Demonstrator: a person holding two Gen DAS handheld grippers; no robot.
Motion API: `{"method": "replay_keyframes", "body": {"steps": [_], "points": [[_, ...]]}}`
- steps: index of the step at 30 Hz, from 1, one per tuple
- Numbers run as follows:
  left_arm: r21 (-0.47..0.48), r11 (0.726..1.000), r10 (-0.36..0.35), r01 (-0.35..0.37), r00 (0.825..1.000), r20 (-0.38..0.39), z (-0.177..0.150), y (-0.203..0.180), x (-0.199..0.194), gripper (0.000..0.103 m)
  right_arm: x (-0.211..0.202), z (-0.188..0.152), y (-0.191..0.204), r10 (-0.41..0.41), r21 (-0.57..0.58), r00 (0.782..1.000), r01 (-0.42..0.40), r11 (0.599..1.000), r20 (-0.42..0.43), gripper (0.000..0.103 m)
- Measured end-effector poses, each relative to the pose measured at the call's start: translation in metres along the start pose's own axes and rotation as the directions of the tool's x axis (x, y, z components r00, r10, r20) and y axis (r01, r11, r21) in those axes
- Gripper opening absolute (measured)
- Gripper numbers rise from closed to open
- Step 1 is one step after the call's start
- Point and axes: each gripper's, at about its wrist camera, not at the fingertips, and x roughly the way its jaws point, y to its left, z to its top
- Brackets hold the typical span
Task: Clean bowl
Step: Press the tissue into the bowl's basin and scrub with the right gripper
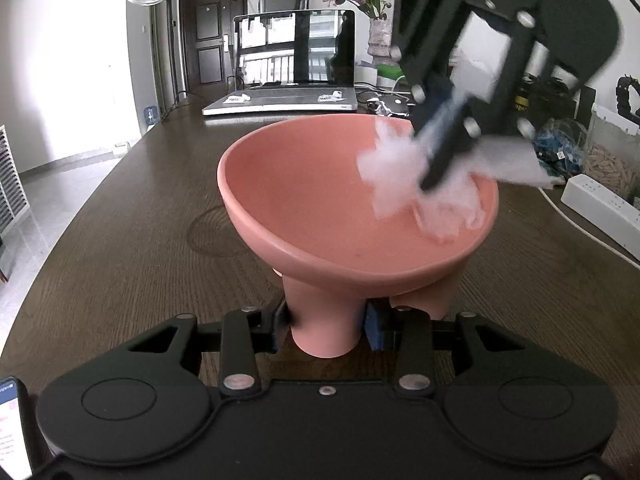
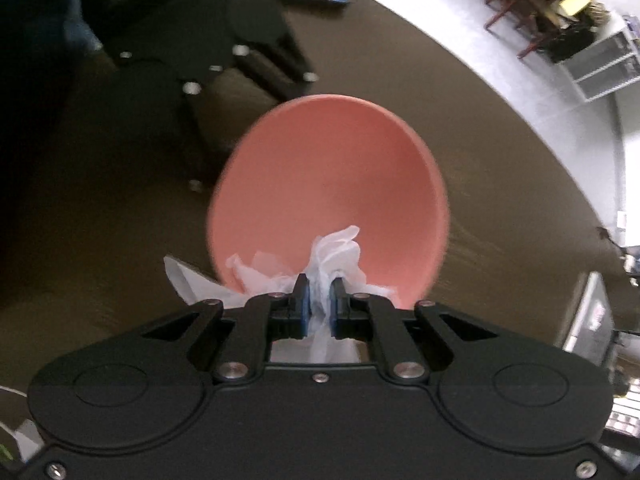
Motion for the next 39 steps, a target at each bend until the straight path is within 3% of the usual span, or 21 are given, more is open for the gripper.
{"method": "replay_keyframes", "body": {"steps": [6,12,19,28,39], "points": [[-0.003,1.0,-0.003,0.003,1.0,-0.001,0.001,-0.001,0.002,0.038,0.013,0.028,0.012,0.037,-0.045,0.998,-0.035,0.998,0.052,0.009],[-0.002,1.0,0.002,-0.002,1.0,-0.001,0.001,-0.001,0.004,0.038,0.023,0.053,-0.018,-0.027,-0.027,0.995,0.03,0.999,0.096,0.009],[-0.007,1.0,0.003,-0.003,1.0,0.0,0.0,0.001,0.002,0.038,0.019,0.031,-0.047,-0.078,0.048,0.995,0.075,0.996,0.059,0.009],[-0.008,1.0,0.002,-0.002,1.0,0.001,0.0,0.0,0.001,0.038,0.011,-0.007,-0.024,-0.034,0.087,0.999,0.034,0.996,0.003,0.009],[0.001,1.0,-0.003,0.003,1.0,0.0,0.002,-0.004,0.006,0.038,0.013,0.019,0.002,0.017,0.03,0.997,-0.02,0.999,0.08,0.009]]}}
